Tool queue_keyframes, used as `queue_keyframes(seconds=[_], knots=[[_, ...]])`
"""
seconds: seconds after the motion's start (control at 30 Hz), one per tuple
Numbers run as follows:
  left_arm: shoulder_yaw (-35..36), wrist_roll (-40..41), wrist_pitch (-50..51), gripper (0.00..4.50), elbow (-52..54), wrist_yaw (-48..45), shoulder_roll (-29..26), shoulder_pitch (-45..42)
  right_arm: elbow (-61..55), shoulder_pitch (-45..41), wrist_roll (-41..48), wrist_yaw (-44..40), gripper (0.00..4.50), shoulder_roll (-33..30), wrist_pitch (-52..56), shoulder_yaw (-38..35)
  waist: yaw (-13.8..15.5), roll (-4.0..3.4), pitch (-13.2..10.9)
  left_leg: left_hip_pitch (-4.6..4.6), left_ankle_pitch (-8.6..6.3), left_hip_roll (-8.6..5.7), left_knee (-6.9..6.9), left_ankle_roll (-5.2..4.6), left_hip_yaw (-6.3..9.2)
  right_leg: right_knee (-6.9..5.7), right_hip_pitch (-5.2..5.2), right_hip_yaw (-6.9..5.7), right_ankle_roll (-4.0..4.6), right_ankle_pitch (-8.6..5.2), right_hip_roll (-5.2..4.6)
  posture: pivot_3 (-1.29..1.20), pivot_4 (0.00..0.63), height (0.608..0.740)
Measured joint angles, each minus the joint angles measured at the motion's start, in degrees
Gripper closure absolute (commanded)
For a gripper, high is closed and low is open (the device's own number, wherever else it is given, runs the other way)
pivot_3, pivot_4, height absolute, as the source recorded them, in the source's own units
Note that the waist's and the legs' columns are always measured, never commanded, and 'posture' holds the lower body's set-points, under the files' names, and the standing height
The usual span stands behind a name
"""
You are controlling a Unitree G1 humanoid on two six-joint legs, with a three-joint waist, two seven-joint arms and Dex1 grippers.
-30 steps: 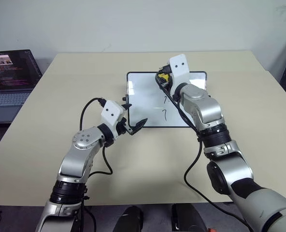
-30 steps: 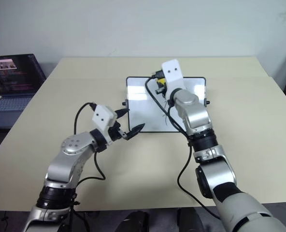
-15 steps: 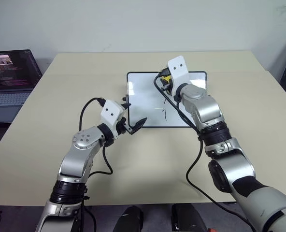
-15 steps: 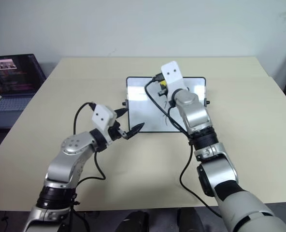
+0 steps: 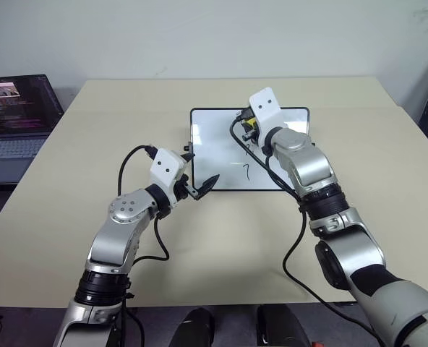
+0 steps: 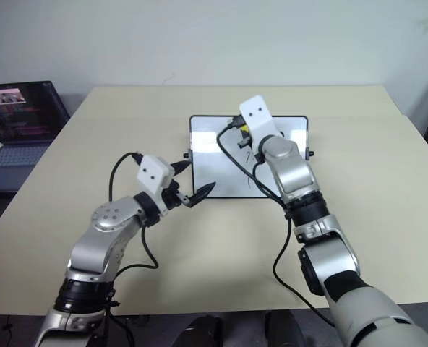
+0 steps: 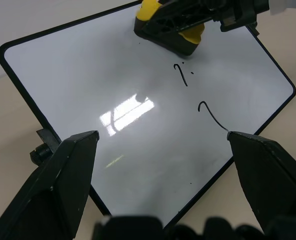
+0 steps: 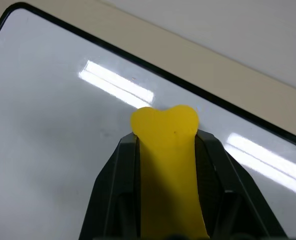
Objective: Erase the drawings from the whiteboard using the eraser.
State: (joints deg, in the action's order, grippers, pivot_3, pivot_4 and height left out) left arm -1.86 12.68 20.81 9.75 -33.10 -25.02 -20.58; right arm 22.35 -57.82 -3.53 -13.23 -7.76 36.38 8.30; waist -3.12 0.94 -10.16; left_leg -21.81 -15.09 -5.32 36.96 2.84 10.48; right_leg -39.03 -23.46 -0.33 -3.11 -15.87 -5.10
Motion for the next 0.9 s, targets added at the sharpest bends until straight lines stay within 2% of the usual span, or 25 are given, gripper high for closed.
queue_keyframes(seconds=[0.47,0.9], knots=[[0.3,0.4,0.4,0.0,0.7,1.0,0.2,-0.1,-9.3,6.8,-0.2,-2.5,3.41,-5.4,5.0,0.9,1.0,0.02,0.1,0.08,0.01,-0.01,0.04,0.0,0.05,0.0,0.14,-0.06,0.0,0.11,0.06,0.0,0.15,0.74],[0.3,0.6,0.3,0.0,0.4,1.0,0.4,-0.6,-12.1,7.7,-0.1,-3.1,3.41,-8.3,8.5,0.8,1.5,0.04,0.1,0.11,0.04,-0.01,0.05,0.0,0.07,0.03,0.2,-0.08,-0.02,0.16,0.07,0.0,0.15,0.74]])
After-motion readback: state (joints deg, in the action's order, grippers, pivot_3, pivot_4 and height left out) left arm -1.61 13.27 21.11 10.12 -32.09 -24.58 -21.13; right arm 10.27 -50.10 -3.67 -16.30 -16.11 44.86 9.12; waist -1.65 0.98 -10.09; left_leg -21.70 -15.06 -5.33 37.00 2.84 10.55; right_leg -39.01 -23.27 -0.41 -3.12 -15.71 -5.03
